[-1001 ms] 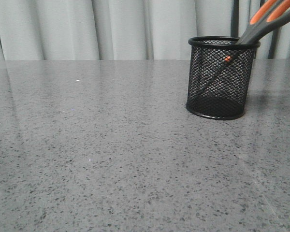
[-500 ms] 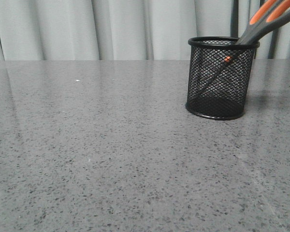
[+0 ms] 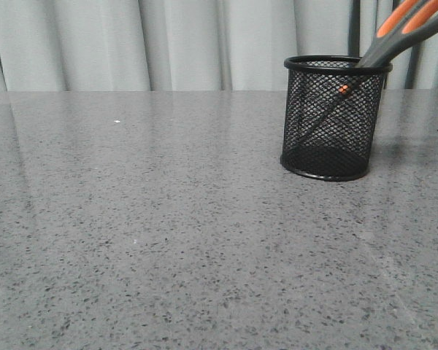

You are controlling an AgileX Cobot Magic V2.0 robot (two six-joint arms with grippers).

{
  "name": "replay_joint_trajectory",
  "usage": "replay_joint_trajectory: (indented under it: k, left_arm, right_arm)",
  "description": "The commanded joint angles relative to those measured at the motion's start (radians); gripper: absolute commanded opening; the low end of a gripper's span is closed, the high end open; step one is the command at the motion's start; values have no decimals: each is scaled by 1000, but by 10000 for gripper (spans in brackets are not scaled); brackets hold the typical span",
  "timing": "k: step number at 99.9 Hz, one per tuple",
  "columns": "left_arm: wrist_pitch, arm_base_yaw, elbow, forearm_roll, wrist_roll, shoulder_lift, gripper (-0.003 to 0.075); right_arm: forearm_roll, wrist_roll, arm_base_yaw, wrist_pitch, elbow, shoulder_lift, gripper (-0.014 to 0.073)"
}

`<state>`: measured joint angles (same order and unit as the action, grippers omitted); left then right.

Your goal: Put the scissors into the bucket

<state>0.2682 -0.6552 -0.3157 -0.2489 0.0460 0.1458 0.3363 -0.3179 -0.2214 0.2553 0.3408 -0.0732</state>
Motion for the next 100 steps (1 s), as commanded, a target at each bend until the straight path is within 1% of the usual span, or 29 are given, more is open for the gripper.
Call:
replay_joint_trajectory:
  k: [1, 17, 24, 31, 35, 39, 43, 48, 57, 65, 72, 80, 85, 92, 100]
  left_arm:
    - [-84, 1, -24, 7, 13, 11, -21]
    - [-84, 1, -24, 7, 13, 11, -21]
    - [-80, 1, -24, -42, -1, 11, -21]
    - [-91, 1, -9, -45, -1, 8, -21]
    - [-102, 5, 13, -29, -8, 1, -21]
    - [-127, 19, 42, 14, -60, -5, -21]
    - [-163, 47, 76, 76, -135, -13, -21]
    - [-226, 95, 124, 163, -192, -25, -21]
    - [-314, 204, 211, 249, -200, -43, -21]
    - [-338, 301, 270, 320, -200, -67, -21]
    - [-338, 379, 310, 330, -200, -95, -21]
    - [-298, 456, 340, 330, -200, -127, -21]
    - [-195, 493, 341, 327, -200, -149, -21]
    - [-88, 535, 341, 309, -203, -175, -21]
    - [-13, 569, 341, 301, -202, -175, -21]
  right_arm:
    - [5, -8, 1, -85, 24, -10, -55]
    - [5, -8, 1, -85, 24, -10, -55]
    - [5, -8, 1, -85, 24, -10, -55]
    - [5, -8, 1, -85, 24, -10, -55]
    - [5, -8, 1, -85, 24, -10, -55]
    - [5, -8, 1, -85, 24, -10, -55]
    - [5, -8, 1, -85, 24, -10, -55]
    - [5, -8, 1, -85, 24, -10, -55]
    - [5, -8, 1, -85, 24, -10, -55]
    - [5, -8, 1, -85, 24, -10, -55]
    - [5, -8, 1, -85, 24, -10, -55]
    - [5, -8, 1, -85, 24, -10, -55]
    - [5, -8, 1, -85, 24, -10, -55]
    - [5, -8, 1, -85, 24, -10, -55]
    - [5, -8, 1, -85, 24, -10, -54]
